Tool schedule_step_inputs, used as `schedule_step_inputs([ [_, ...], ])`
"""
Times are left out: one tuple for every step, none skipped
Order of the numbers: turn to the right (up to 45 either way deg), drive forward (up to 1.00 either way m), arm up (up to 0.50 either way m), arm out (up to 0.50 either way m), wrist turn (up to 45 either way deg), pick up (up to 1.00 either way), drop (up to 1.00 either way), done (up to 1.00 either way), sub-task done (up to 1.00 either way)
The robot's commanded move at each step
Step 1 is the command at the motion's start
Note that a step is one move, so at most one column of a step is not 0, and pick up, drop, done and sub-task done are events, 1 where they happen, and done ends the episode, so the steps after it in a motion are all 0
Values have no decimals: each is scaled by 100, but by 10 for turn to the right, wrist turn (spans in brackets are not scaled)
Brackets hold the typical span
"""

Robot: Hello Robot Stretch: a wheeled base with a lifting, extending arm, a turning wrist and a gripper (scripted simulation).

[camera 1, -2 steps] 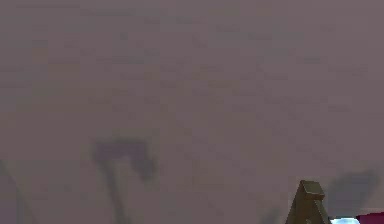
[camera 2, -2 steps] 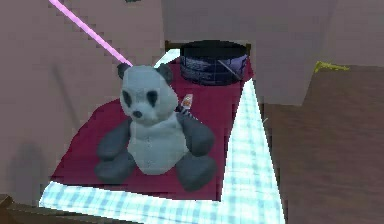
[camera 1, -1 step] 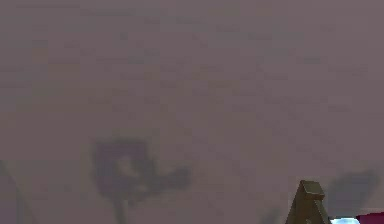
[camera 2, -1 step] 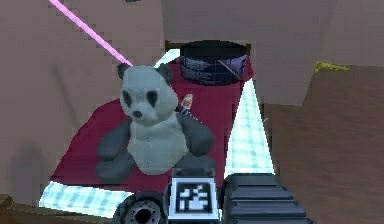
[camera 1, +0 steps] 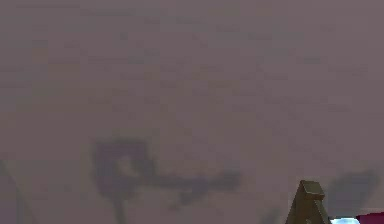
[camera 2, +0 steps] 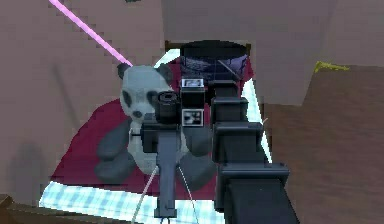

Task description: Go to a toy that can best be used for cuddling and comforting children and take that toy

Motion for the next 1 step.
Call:
schedule_step_inputs([
  [0,0,0,0,450,0,0,0,0],
])
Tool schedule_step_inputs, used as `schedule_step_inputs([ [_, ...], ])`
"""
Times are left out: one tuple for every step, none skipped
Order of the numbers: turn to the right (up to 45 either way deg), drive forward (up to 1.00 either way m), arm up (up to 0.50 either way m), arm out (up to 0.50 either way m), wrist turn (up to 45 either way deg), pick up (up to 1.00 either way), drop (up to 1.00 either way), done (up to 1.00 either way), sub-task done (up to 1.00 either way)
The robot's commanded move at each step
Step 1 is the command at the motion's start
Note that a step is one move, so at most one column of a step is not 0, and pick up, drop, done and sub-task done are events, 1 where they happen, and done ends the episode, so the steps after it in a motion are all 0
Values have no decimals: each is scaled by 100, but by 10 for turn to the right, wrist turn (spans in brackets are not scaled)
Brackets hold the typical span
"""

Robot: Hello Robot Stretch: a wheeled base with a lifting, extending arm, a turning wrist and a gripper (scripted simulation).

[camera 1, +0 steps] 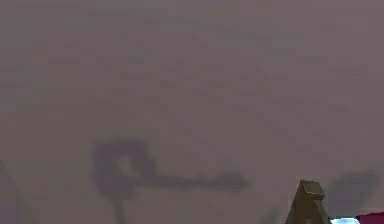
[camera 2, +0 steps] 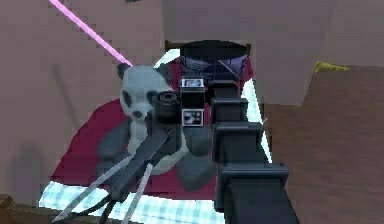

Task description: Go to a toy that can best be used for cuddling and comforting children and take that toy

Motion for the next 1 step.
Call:
schedule_step_inputs([
  [0,0,0,0,450,0,0,0,0],
])
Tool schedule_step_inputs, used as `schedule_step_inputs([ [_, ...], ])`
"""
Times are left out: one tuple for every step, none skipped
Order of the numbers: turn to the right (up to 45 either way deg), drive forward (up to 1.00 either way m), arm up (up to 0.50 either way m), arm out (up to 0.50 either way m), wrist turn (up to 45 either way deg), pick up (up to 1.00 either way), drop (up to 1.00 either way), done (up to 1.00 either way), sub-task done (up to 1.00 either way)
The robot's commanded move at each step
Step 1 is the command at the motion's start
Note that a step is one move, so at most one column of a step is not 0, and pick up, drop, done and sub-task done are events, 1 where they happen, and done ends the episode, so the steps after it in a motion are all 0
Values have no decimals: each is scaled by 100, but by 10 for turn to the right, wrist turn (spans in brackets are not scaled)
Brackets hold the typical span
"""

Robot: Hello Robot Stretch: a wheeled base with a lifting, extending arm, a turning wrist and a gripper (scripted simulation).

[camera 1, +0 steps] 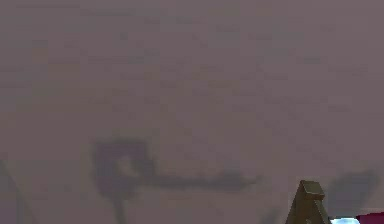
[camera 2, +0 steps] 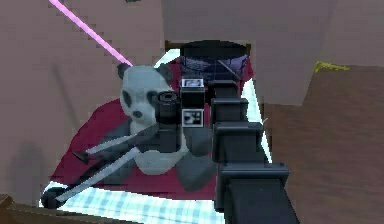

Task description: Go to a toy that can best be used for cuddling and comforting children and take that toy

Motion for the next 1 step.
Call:
schedule_step_inputs([
  [0,0,0,0,450,0,0,0,0],
])
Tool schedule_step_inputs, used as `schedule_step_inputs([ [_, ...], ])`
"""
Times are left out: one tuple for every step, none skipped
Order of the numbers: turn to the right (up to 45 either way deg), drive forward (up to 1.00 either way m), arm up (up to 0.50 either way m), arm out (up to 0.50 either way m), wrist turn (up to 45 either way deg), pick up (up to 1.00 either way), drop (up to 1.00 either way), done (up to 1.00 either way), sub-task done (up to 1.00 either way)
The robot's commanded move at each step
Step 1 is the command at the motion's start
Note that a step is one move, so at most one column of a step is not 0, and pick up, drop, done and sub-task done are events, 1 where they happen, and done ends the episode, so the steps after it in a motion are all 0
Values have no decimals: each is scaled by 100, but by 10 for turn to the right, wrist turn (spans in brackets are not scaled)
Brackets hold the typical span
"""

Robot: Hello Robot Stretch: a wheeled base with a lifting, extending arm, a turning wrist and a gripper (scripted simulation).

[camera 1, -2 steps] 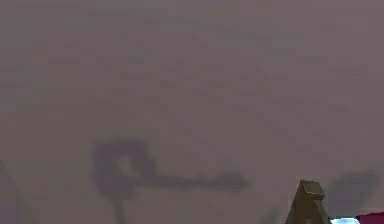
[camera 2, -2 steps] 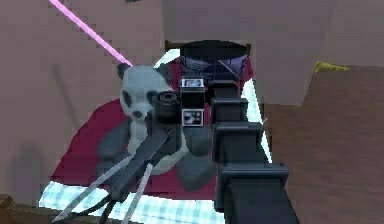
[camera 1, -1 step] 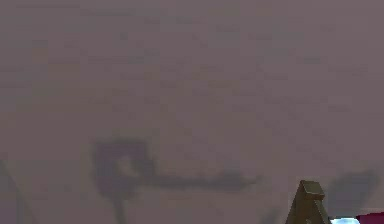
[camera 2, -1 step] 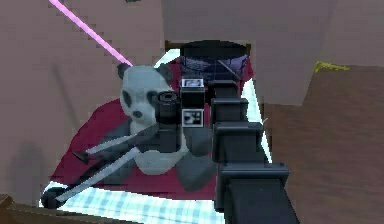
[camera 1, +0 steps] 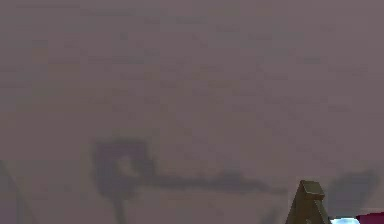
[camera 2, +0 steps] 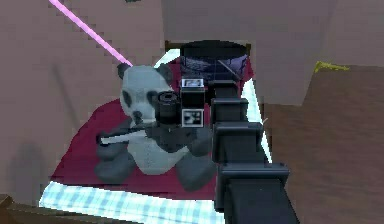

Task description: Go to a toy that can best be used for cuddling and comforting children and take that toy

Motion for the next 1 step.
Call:
schedule_step_inputs([
  [0,0,0,0,450,0,0,0,0],
])
